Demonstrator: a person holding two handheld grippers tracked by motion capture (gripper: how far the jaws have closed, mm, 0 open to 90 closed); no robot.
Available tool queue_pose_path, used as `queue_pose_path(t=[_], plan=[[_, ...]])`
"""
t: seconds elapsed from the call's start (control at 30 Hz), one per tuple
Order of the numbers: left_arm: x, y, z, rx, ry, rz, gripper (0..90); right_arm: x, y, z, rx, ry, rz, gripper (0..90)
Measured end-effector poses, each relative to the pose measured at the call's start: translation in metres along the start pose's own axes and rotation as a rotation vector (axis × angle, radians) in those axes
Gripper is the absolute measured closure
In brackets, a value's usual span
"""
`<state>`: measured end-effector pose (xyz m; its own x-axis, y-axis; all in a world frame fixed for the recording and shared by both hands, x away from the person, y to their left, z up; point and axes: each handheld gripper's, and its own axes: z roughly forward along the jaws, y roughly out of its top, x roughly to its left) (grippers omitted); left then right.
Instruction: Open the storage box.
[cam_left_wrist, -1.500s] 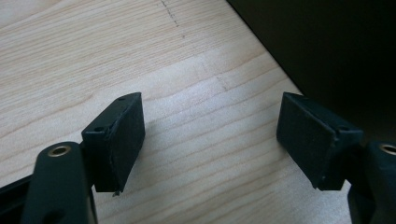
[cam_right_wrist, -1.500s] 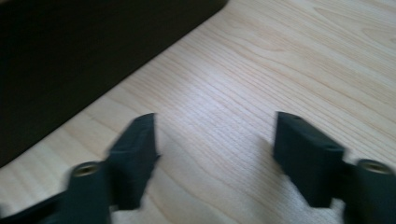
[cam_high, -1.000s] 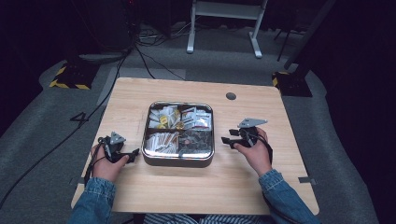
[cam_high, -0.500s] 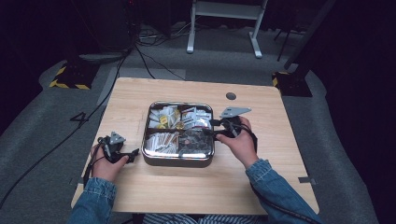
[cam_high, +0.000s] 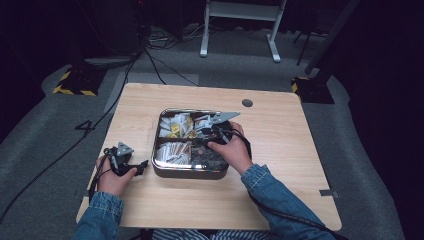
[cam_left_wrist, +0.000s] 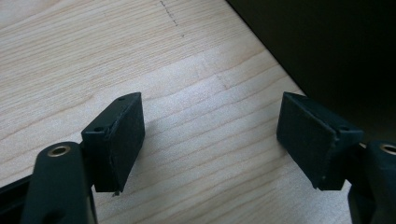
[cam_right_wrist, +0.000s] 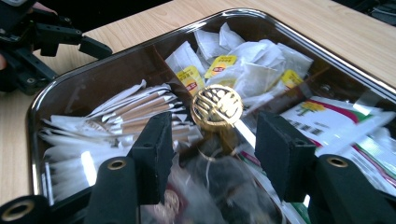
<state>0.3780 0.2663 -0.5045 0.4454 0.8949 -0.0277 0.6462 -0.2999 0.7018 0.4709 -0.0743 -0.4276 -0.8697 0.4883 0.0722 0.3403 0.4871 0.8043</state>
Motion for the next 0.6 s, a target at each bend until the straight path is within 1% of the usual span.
queue_pose_path(t=[0.03, 0.07, 0.1, 0.13, 0.23, 0.3, 0.47, 0.5, 0.53, 0.57, 0.6], plan=[[0.0, 0.0, 0.0, 0.0, 0.0, 0.0, 24.0, 0.002, 0.002, 0.008, 0.006, -0.001, -0.001, 46.8], [0.0, 0.0, 0.0, 0.0, -0.001, 0.0, 24.0, 0.002, 0.002, 0.008, 0.006, -0.001, -0.001, 46.8], [0.0, 0.0, 0.0, 0.0, -0.001, 0.0, 24.0, 0.003, 0.003, 0.015, 0.011, -0.003, -0.003, 46.2], [0.0, 0.0, 0.0, 0.0, -0.001, 0.0, 24.0, 0.003, 0.003, 0.015, 0.011, -0.003, -0.003, 46.2], [0.001, 0.0, 0.0, 0.003, -0.006, 0.003, 23.9, 0.004, 0.005, 0.028, 0.011, -0.005, 0.0, 45.7], [0.001, 0.001, 0.0, 0.002, -0.006, 0.003, 23.8, 0.003, 0.006, 0.031, 0.013, -0.004, -0.002, 46.3], [0.001, 0.001, 0.0, 0.004, -0.006, 0.005, 23.9, 0.003, 0.008, 0.036, 0.066, -0.023, 0.0, 50.4], [0.001, 0.001, 0.0, 0.004, -0.006, 0.005, 23.9, 0.004, 0.009, 0.038, 0.078, -0.04, -0.015, 51.0], [0.001, 0.001, 0.0, 0.004, -0.006, 0.005, 23.9, 0.004, 0.009, 0.038, 0.078, -0.04, -0.015, 51.0], [0.001, 0.001, 0.0, 0.004, -0.006, 0.005, 23.9, 0.006, 0.009, 0.039, 0.081, -0.057, -0.032, 53.8], [0.001, 0.001, 0.0, 0.004, -0.006, 0.005, 23.9, 0.006, 0.009, 0.039, 0.081, -0.057, -0.032, 53.8]])
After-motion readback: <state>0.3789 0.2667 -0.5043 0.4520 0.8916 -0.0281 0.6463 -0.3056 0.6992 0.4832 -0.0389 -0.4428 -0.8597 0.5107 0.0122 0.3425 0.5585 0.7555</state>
